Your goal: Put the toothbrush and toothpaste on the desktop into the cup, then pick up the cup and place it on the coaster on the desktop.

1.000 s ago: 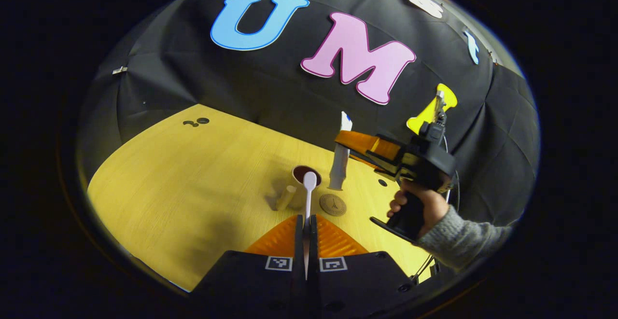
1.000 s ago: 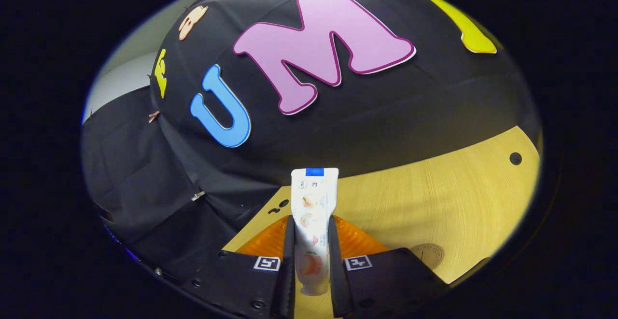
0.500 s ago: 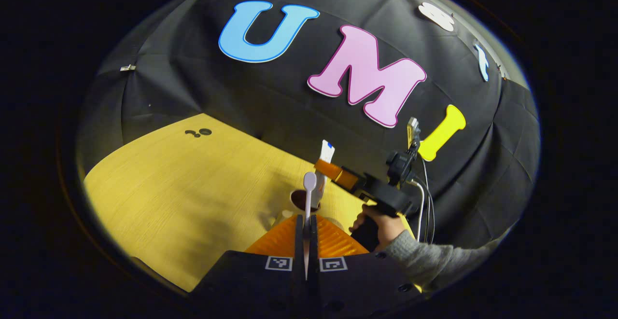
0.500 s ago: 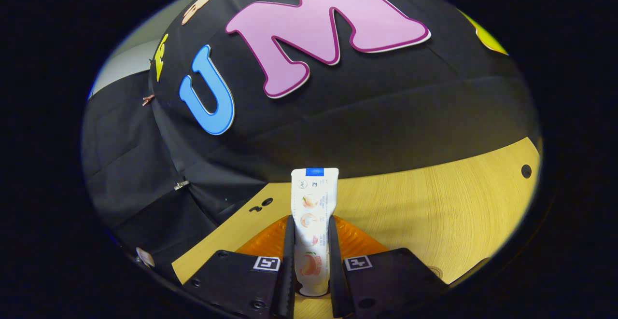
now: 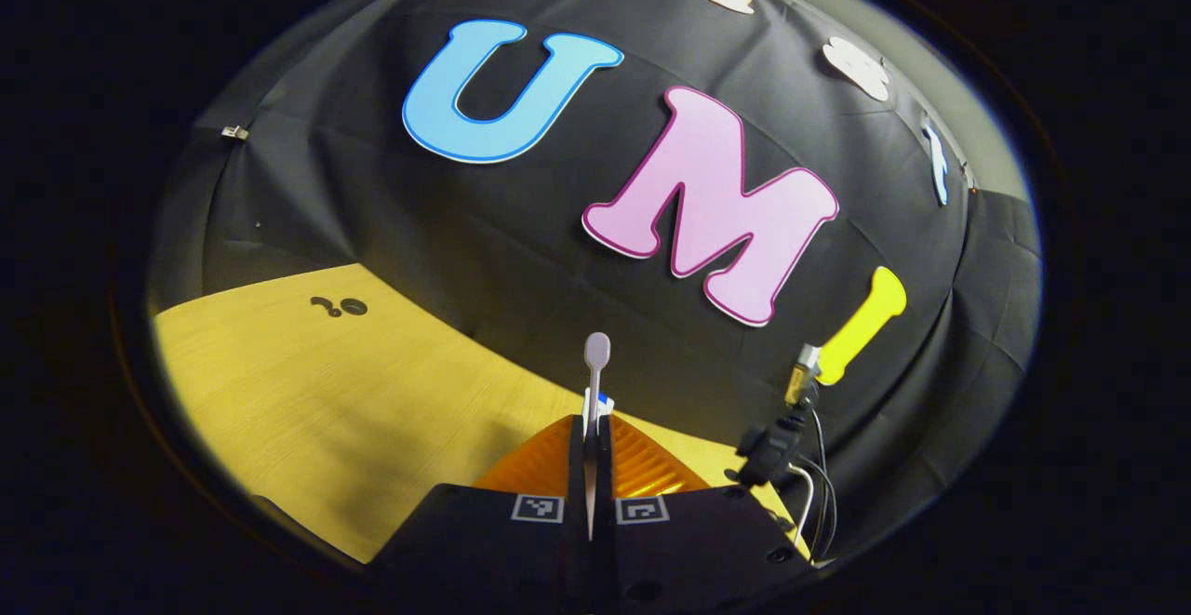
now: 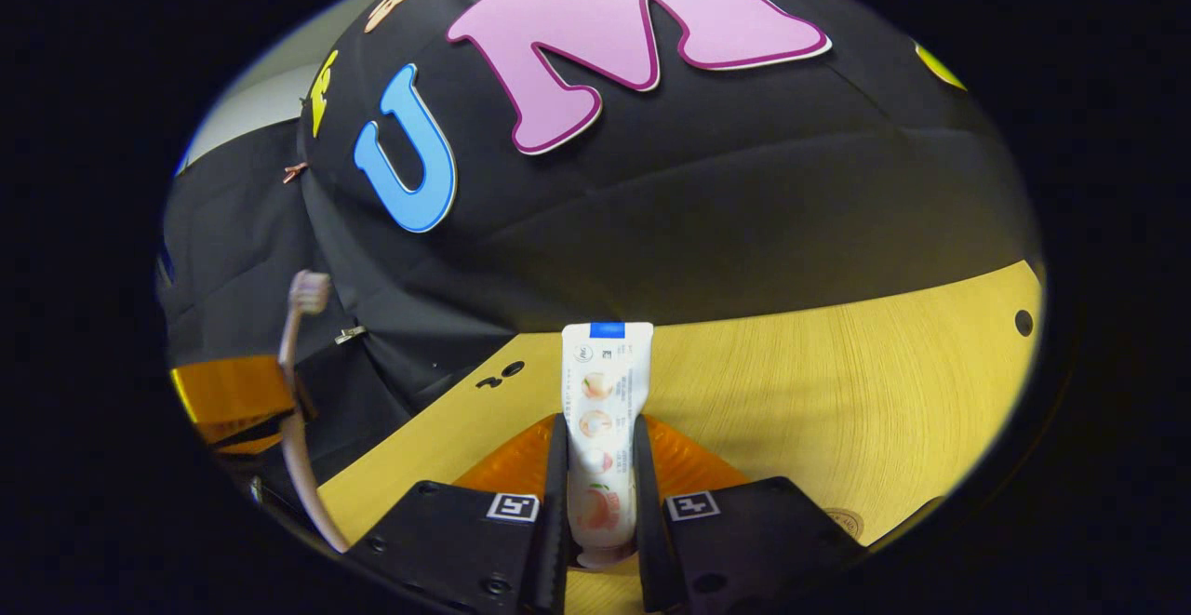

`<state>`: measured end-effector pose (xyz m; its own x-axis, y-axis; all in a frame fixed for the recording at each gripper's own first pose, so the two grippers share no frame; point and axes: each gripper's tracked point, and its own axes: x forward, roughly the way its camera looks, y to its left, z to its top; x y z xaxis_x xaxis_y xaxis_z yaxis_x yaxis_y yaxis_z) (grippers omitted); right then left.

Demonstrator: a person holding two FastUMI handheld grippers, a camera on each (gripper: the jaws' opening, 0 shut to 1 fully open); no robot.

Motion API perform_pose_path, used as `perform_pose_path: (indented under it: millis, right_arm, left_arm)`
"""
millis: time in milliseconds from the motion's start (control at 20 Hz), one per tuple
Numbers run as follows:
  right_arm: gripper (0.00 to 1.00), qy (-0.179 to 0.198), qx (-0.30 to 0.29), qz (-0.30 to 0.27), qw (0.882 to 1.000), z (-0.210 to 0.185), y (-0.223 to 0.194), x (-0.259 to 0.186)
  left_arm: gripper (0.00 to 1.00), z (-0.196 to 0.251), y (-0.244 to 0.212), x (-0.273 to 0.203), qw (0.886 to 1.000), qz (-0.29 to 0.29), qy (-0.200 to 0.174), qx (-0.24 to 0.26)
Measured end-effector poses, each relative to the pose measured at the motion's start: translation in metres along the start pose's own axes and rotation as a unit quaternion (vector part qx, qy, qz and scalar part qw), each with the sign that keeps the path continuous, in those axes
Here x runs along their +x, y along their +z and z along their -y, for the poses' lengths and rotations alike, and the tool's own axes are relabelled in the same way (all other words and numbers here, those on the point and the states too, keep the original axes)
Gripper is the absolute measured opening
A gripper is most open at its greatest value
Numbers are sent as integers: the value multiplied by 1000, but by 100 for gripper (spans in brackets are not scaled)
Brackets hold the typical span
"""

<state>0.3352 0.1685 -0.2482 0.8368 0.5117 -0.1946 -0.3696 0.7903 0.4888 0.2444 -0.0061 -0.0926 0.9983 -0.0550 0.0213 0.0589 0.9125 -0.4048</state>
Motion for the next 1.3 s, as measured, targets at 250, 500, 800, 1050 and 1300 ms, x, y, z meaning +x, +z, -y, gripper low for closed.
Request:
perform_pose_path:
  millis: [250, 500, 800, 1050, 1300]
  right_arm:
    - [36, 5, 21, -7, 1000, 0, -3, -6]
    - [44, 11, 22, -21, 999, -1, -13, -16]
    - [53, -1, 51, -35, 998, 6, -23, -38]
    - [60, -10, 108, -20, 994, 15, -18, -63]
    - [62, -40, 97, -33, 994, 41, -36, -106]
  left_arm:
    - [6, -17, -8, 51, 1000, 17, 7, -13]
    - [6, -25, -16, 72, 999, 28, 17, -17]
    - [1, -28, -26, 88, 999, 27, 22, -14]
    - [6, -28, -25, 98, 999, 39, 20, -7]
    - [6, -36, -42, 110, 999, 31, 33, 21]
